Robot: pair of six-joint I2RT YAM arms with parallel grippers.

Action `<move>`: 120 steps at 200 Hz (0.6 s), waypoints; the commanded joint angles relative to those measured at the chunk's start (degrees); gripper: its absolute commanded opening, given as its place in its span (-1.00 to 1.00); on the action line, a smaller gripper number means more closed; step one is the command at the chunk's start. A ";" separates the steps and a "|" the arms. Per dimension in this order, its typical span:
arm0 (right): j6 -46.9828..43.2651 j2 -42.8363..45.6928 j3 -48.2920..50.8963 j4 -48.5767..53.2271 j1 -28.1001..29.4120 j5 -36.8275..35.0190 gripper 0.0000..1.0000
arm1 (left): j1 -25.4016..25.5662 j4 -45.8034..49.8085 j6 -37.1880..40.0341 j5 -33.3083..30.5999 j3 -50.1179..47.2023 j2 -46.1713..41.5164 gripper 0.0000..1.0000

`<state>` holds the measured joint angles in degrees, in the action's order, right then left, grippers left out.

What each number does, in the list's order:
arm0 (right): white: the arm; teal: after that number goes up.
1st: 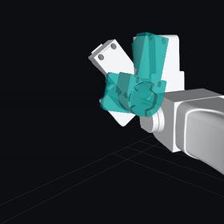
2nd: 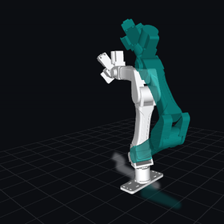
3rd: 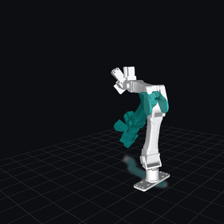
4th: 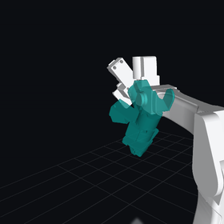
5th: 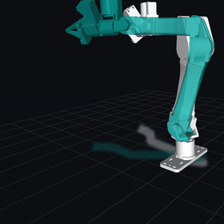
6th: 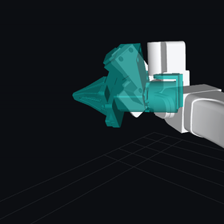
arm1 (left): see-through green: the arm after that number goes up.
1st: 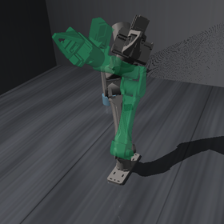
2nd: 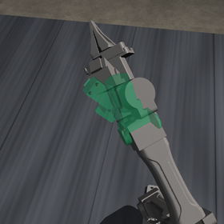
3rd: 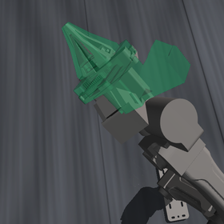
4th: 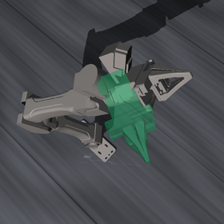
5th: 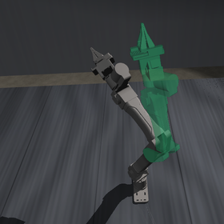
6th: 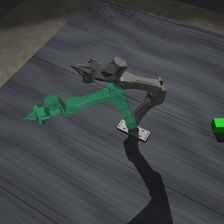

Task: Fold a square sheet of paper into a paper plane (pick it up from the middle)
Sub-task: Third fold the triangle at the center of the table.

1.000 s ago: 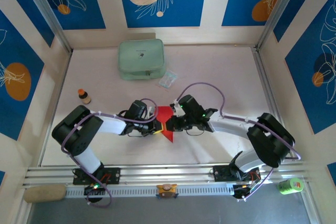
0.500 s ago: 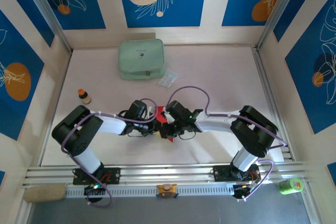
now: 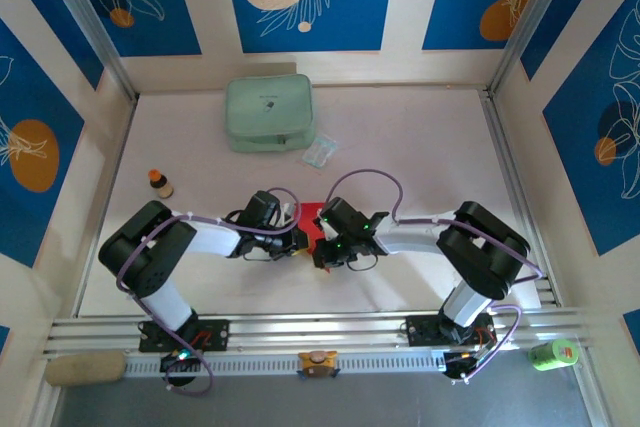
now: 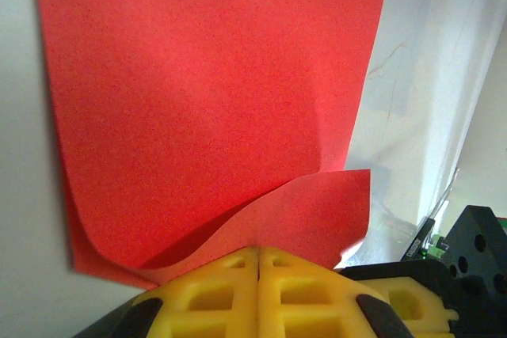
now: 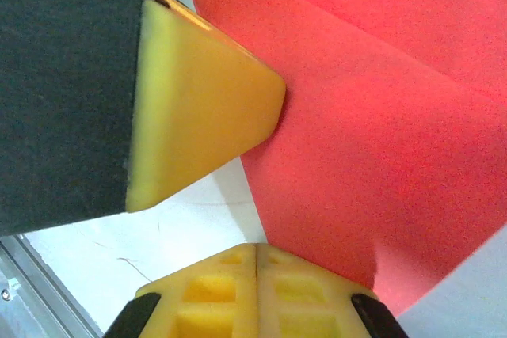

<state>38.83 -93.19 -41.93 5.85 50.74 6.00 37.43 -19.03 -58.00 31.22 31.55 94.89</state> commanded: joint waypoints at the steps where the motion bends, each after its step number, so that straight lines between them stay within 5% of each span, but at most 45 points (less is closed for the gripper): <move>1: -0.07 1.51 1.60 1.10 -0.55 0.74 -0.93 | 0.27 1.54 0.56 -1.43 0.18 -0.50 -1.00; 120: 1.94 5.31 9.03 -2.67 -2.90 6.13 -0.88 | 0.18 1.64 0.33 -2.09 0.00 0.37 -1.00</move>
<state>40.18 -89.86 -35.27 -0.21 48.42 10.28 37.43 -19.00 -58.00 31.20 31.55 94.89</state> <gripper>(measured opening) 0.062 0.064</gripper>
